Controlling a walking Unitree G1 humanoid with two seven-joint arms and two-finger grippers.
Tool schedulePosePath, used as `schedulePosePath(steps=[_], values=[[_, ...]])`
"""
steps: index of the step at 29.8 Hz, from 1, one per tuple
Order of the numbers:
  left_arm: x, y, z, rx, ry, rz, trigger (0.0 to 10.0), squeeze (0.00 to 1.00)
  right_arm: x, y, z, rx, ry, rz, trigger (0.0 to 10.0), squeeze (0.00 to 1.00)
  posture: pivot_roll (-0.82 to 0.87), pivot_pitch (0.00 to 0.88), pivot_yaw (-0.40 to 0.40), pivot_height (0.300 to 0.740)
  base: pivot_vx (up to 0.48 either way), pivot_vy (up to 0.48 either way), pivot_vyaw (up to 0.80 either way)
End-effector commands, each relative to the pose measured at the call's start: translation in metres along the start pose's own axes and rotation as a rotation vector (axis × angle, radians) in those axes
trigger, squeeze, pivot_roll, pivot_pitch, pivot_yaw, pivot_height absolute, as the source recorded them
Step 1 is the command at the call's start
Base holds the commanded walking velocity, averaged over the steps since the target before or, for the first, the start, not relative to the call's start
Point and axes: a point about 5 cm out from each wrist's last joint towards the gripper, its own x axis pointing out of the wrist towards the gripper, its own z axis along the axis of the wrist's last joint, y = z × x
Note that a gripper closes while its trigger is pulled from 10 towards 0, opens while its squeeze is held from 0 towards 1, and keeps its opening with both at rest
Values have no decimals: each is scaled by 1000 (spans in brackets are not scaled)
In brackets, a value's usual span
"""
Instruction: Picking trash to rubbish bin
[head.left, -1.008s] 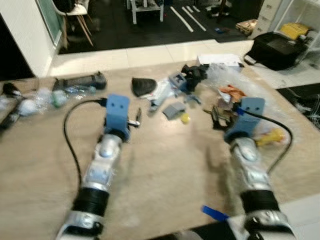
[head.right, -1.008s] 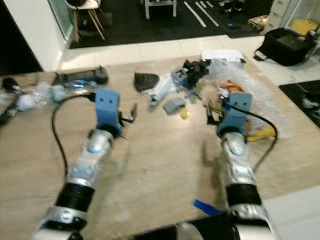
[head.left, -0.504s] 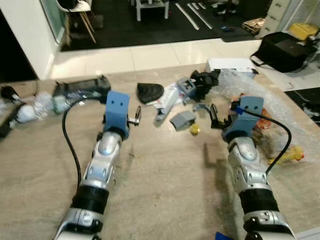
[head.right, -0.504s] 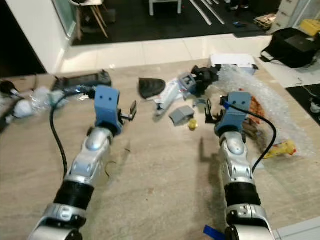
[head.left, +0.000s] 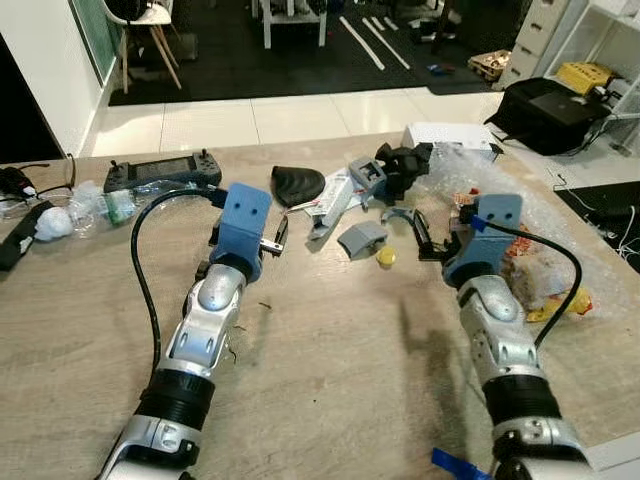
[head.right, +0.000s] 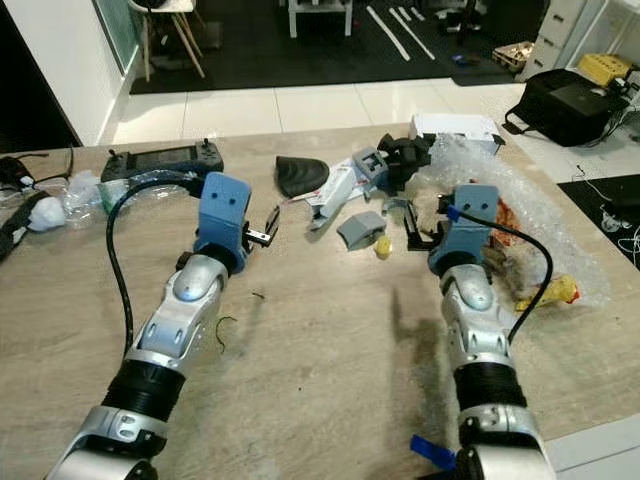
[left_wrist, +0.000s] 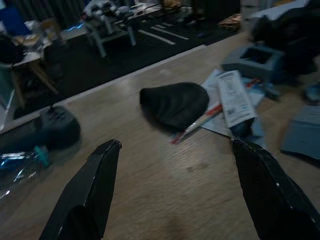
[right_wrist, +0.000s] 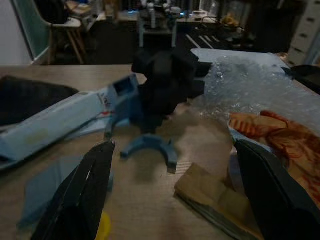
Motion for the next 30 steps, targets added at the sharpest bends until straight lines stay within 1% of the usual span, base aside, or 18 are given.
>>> schedulePosePath(steps=[1,2,3,5,7,9,10,12,14,15,16,17,18,19,21,25,27,30], values=[[-1,-3,-2,23,2,-38,10000,0,2,0,-3,-10,18,32,10000,1000,-99,9,-15,740,0,0,0],[-2,-3,0,25,-7,-70,10000,0,7,0,-1,-9,21,86,10000,1000,-90,20,-15,740,0,0,0],[-2,-3,0,25,-7,-70,10000,0,7,0,-1,-9,21,86,10000,1000,-90,20,-15,740,0,0,0],[-3,-4,1,24,-17,-98,10000,0,12,1,2,-8,15,139,10000,1000,-83,36,-13,740,0,0,0],[-4,-4,2,23,-20,-106,10000,0,13,1,3,-9,14,154,10000,1000,-82,40,-13,740,0,0,0],[-8,-6,3,23,-38,-146,10000,0,20,6,10,10,-5,223,10000,1000,-75,62,-8,740,0,0,0],[-8,-6,3,23,-38,-146,10000,0,20,6,10,10,-5,223,10000,1000,-75,62,-8,740,0,0,0],[-12,-6,5,20,-55,-167,10000,0,27,9,14,7,-3,246,10000,1000,-62,90,-9,740,0,0,0],[-14,-6,6,21,-61,-172,10000,0,30,9,15,8,-2,251,10000,1000,-60,95,-9,740,0,0,0],[-17,-5,9,25,-74,-179,10000,0,34,11,16,30,7,267,10000,533,-51,115,-12,740,0,0,0],[-18,-5,9,27,-79,-180,10000,0,35,12,16,37,11,277,10000,533,-51,115,-12,740,0,0,0],[-20,-5,10,30,-87,-180,10000,0,36,14,16,39,16,289,10000,43,-43,132,-12,740,0,0,0],[-21,-4,11,32,-92,-179,10000,0,37,15,17,38,19,297,10000,0,-43,132,-12,740,0,0,0],[-21,-4,11,32,-92,-179,10000,0,37,15,17,38,19,297,10000,0,-43,132,-12,740,0,0,0],[-28,-2,12,26,-103,-175,10000,0,39,17,18,33,25,326,10000,0,-33,168,-14,740,0,0,0],[-33,-1,12,20,-108,-178,10000,0,40,17,19,31,32,341,10000,0,-30,179,-17,740,0,0,0],[-39,-1,13,16,-108,-184,10000,0,41,16,20,31,43,352,10000,0,-20,191,-27,740,0,0,0],[-43,0,13,22,-105,-189,10000,0,43,14,21,32,59,369,10000,0,-13,197,-34,740,0,0,0]])
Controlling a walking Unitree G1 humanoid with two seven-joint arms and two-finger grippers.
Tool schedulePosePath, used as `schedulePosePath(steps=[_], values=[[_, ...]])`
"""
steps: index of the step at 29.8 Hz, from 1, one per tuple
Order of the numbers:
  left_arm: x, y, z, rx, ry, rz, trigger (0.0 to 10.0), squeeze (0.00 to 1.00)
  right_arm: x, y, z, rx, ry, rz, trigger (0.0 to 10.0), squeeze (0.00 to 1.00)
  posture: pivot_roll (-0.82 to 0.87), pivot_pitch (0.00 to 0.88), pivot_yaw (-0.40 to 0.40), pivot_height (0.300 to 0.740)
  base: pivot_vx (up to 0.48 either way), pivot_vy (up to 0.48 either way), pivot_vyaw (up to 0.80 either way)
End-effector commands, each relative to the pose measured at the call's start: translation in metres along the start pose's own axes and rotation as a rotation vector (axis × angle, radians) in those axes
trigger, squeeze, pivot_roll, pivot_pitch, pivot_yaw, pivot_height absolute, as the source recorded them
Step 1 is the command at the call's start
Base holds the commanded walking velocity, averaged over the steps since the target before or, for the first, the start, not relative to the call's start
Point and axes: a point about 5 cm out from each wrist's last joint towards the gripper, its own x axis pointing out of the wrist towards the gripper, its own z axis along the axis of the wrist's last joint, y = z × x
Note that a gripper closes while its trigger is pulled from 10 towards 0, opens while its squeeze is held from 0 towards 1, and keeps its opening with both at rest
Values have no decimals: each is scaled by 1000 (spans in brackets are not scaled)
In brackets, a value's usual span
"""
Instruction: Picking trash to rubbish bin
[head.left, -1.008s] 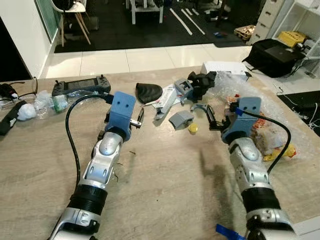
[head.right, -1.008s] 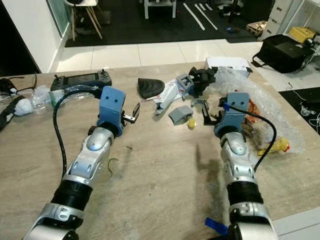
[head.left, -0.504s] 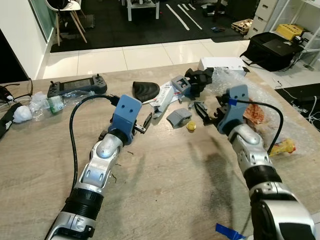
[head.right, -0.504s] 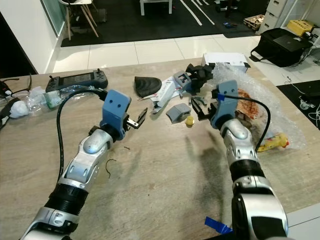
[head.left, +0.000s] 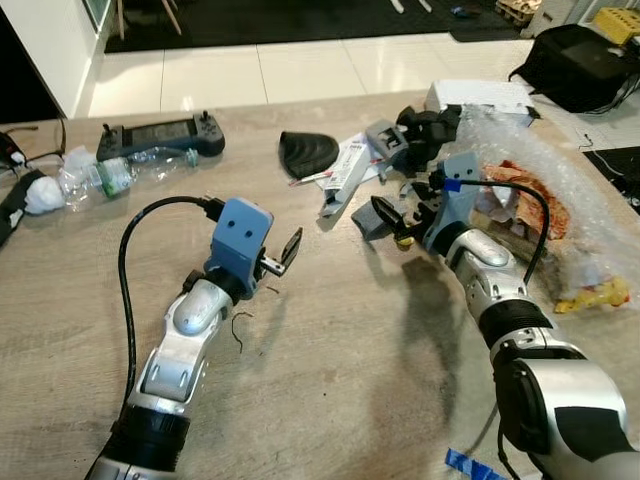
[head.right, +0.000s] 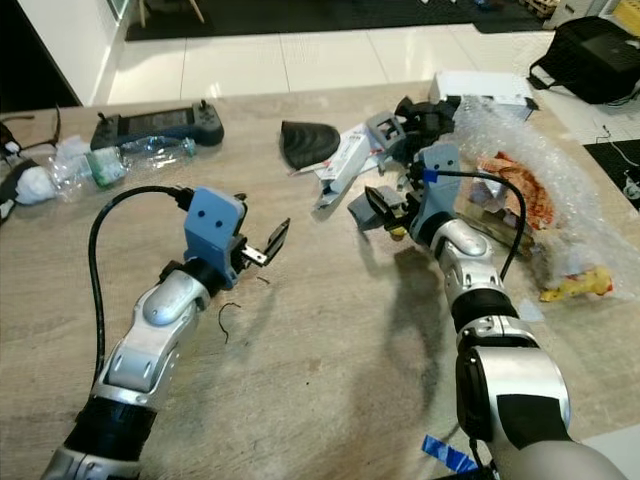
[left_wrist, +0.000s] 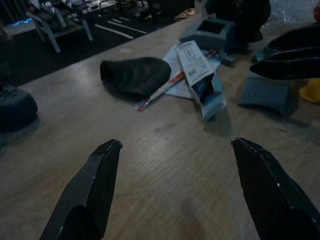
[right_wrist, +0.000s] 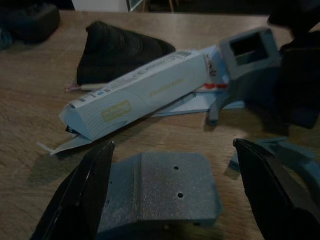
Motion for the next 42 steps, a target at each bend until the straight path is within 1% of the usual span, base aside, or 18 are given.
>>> schedulePosePath(steps=[1,6,8,10,12,15,17,20,24,25,28,30,33,34,35,40,41,42], values=[[-5,1,-1,10,14,-13,10000,0,-3,-5,-2,12,8,2,10000,0,-8,201,-40,740,0,0,0],[-9,1,1,23,16,-14,10000,0,-1,-5,2,49,-6,25,10000,0,7,206,-44,740,0,0,0],[-11,0,1,29,19,-22,10000,0,1,1,1,62,11,91,10000,0,10,203,-47,740,0,0,0],[-12,0,1,30,20,-25,10000,0,2,4,0,65,21,118,10000,0,10,203,-47,740,0,0,0],[-14,-1,1,33,26,-33,10000,0,2,10,-6,69,67,185,10000,0,3,201,-49,740,0,0,0],[-15,-2,0,36,30,-34,10000,0,2,13,-9,81,88,225,10000,0,-1,198,-53,740,0,0,0],[-15,-4,0,35,34,-35,10000,0,1,17,-11,94,103,280,10000,0,0,195,-54,740,0,0,0],[-14,-6,1,35,36,-37,10000,0,-1,20,-14,94,125,332,10000,0,-3,191,-55,740,0,0,0],[-13,-9,1,45,35,-55,10000,0,-6,27,-23,78,187,454,10000,0,-10,181,-55,740,0,0,0],[-13,-9,1,45,35,-55,10000,0,-6,27,-23,78,187,454,10000,0,-10,181,-55,740,0,0,0],[-11,-9,1,43,30,-59,10000,0,-9,32,-25,48,226,566,10000,0,-18,176,-58,740,0,0,0],[-11,-9,1,43,31,-60,10000,0,-10,33,-24,49,227,591,10000,0,-23,172,-58,740,0,0,0],[-10,-11,-1,42,32,-74,10000,0,-10,34,-14,31,196,673,10000,0,-44,163,-57,740,0,0,0],[-10,-11,-1,42,32,-74,10000,0,-10,34,-14,31,196,673,10000,0,-44,163,-57,740,0,0,0],[-9,-12,-1,41,32,-83,10000,0,-11,34,-8,27,171,704,10000,0,-47,161,-57,740,0,0,0],[-7,-14,-2,38,31,-98,10000,0,-11,35,8,40,105,748,10000,0,-61,158,-54,740,0,0,0],[-5,-16,-2,39,30,-110,10000,0,-9,33,27,63,11,741,10000,0,-63,157,-52,740,0,0,0],[-4,-17,-2,40,30,-115,10000,0,-8,30,36,75,-31,727,10000,0,-65,157,-50,740,0,0,0]])
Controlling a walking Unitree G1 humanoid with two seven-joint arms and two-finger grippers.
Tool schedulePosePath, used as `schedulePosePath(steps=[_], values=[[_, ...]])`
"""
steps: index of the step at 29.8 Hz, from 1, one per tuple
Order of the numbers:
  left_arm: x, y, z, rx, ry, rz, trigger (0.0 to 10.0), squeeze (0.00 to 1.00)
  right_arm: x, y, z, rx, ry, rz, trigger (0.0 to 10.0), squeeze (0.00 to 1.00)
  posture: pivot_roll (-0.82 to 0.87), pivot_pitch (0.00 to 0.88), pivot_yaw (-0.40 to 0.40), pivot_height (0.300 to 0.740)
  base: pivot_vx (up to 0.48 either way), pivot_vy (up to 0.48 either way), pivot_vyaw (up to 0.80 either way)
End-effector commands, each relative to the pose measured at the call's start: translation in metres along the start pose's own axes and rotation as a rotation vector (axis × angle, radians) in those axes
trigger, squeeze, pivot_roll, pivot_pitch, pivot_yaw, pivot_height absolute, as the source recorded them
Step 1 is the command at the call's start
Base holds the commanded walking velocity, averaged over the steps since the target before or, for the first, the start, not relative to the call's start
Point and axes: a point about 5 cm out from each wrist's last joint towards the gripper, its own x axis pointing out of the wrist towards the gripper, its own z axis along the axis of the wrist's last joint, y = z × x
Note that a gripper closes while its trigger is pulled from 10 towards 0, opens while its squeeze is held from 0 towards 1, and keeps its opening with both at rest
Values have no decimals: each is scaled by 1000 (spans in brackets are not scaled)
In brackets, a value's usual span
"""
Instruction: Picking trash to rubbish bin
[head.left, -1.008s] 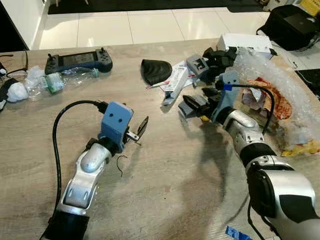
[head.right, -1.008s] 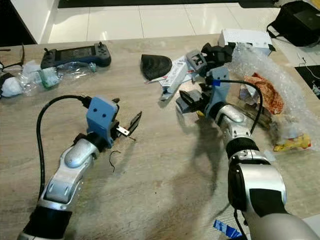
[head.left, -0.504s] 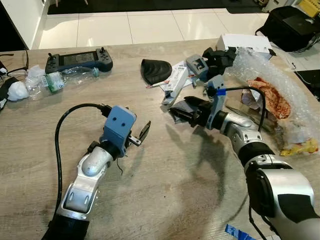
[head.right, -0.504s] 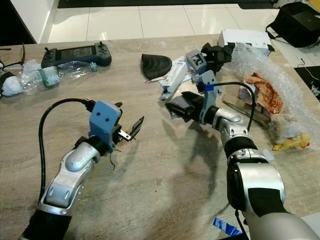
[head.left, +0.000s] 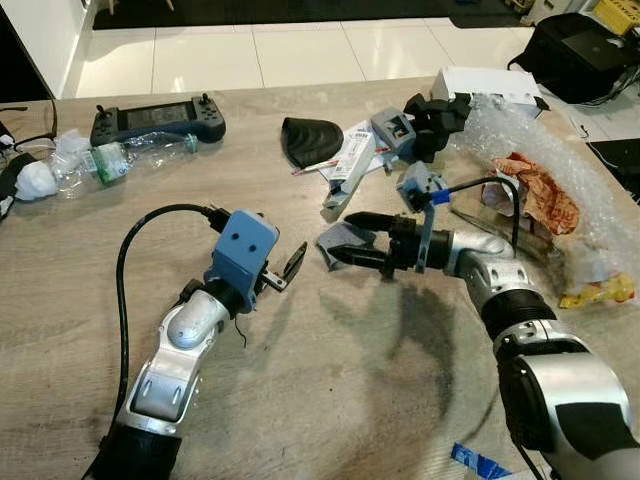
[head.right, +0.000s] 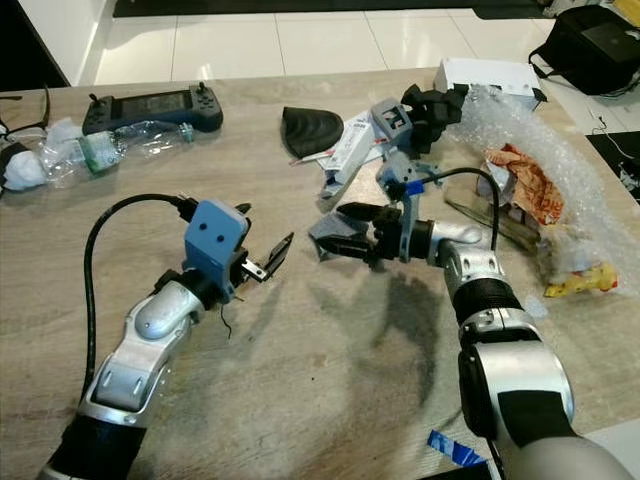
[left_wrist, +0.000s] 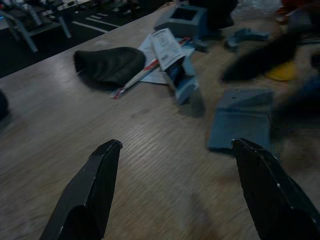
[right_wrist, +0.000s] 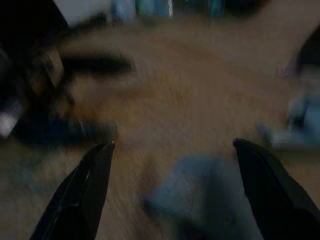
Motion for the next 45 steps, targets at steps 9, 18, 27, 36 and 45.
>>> schedulePosePath(steps=[9,18,27,36,45], values=[[4,-13,-6,-9,23,-94,10000,0,-26,-21,2,-76,6,-247,10000,0,-68,148,-52,740,0,0,0],[7,-18,-6,10,28,-132,10000,0,-24,-15,-37,-22,119,-346,10000,0,-60,143,-57,740,0,0,0],[7,-22,-8,-10,24,-161,10000,0,9,7,-30,36,-8,-79,10000,0,-64,146,-47,740,0,0,0],[10,-30,-7,-15,22,-200,10000,0,26,23,-30,140,-78,65,10000,0,-65,146,-47,740,0,0,0],[8,-27,-9,-1,34,-195,10000,0,19,21,-26,125,-86,48,10000,0,-59,151,-49,740,0,0,0]])
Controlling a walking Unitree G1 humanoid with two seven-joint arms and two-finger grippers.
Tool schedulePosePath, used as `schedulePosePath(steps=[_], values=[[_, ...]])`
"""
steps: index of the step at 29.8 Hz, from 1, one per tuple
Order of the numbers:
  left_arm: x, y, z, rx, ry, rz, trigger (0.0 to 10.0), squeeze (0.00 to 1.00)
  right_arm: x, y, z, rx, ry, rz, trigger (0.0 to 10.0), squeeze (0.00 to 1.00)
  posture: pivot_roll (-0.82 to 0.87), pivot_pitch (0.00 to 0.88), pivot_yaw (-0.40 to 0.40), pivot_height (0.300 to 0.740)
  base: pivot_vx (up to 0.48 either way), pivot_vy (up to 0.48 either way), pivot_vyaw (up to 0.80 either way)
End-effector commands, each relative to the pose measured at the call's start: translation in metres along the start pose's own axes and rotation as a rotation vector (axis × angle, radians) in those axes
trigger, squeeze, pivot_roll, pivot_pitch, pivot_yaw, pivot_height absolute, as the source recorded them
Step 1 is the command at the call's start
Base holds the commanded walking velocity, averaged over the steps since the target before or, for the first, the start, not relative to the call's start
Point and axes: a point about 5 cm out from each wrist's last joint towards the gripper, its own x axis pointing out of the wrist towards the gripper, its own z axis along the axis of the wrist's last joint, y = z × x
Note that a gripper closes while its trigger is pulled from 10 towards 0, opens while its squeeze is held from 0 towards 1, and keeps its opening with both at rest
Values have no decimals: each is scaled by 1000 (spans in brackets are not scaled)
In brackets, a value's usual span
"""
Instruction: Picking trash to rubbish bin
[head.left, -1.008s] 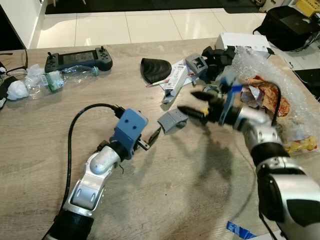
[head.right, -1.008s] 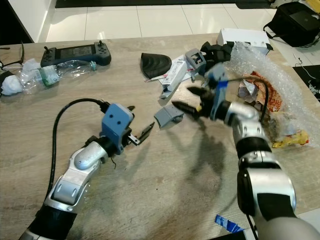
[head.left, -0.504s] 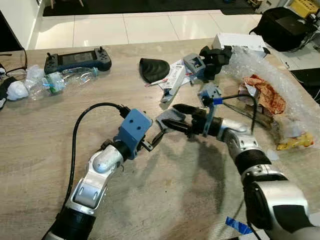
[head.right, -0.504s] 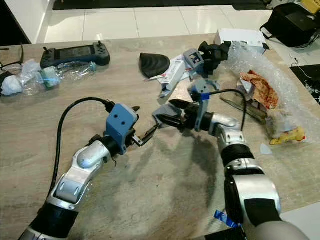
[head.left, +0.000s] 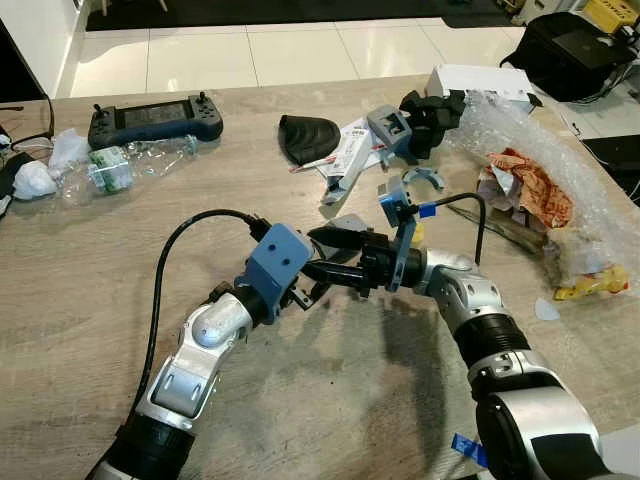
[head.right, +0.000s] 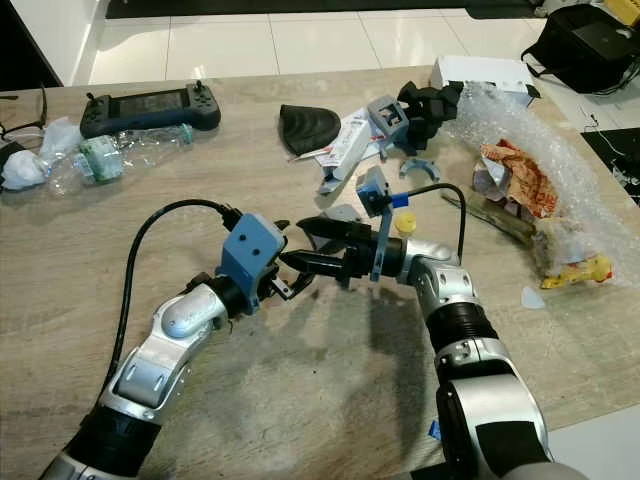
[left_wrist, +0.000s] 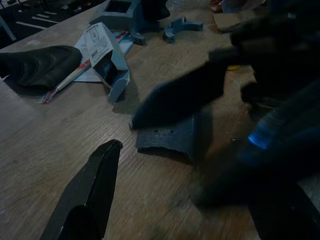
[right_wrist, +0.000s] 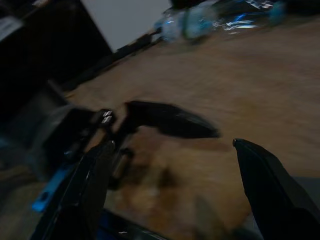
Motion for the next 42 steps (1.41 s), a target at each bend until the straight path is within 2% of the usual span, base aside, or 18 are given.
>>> schedulePosePath(steps=[1,6,9,10,12,15,16,20,27,29,35,42], values=[[-1,-3,-4,1,10,-13,10000,0,-10,-10,6,-17,-30,-97,10000,0,-58,152,-42,740,0,0,0],[-2,5,-6,26,28,42,10000,0,-19,-20,14,-15,-73,-197,10000,0,-45,159,-41,740,0,0,0],[-5,10,-9,35,44,73,10000,0,-20,-21,17,-3,-86,-204,10000,0,-36,161,-41,740,0,0,0],[-9,18,-10,38,50,110,10000,0,-19,-22,20,14,-98,-197,10000,0,-26,162,-43,740,0,0,0],[-12,22,-10,38,54,131,10000,0,-18,-23,20,15,-93,-202,10000,0,-14,162,-45,740,0,0,0],[-14,24,-10,38,56,135,10000,0,-17,-24,20,9,-87,-208,10000,0,-14,162,-45,740,0,0,0],[-19,28,-10,44,61,152,10000,0,-15,-26,16,4,-60,-225,10000,0,3,162,-49,740,0,0,0],[-24,32,-10,52,64,171,10000,0,-12,-28,13,2,-18,-240,10000,0,11,164,-51,740,0,0,0],[-28,36,-10,59,65,191,10000,0,-10,-28,6,-8,82,-242,10000,0,14,168,-53,740,0,0,0],[-30,38,-10,62,67,195,10000,0,-13,-26,-4,-5,168,-216,10000,0,15,171,-54,740,0,0,0],[-31,40,-9,61,66,188,10000,0,-18,-21,-15,9,265,-131,10000,0,9,175,-57,740,0,0,0],[-31,37,-10,55,62,171,10000,0,-28,-18,-8,20,263,-43,10000,0,-7,170,-61,740,0,0,0]])
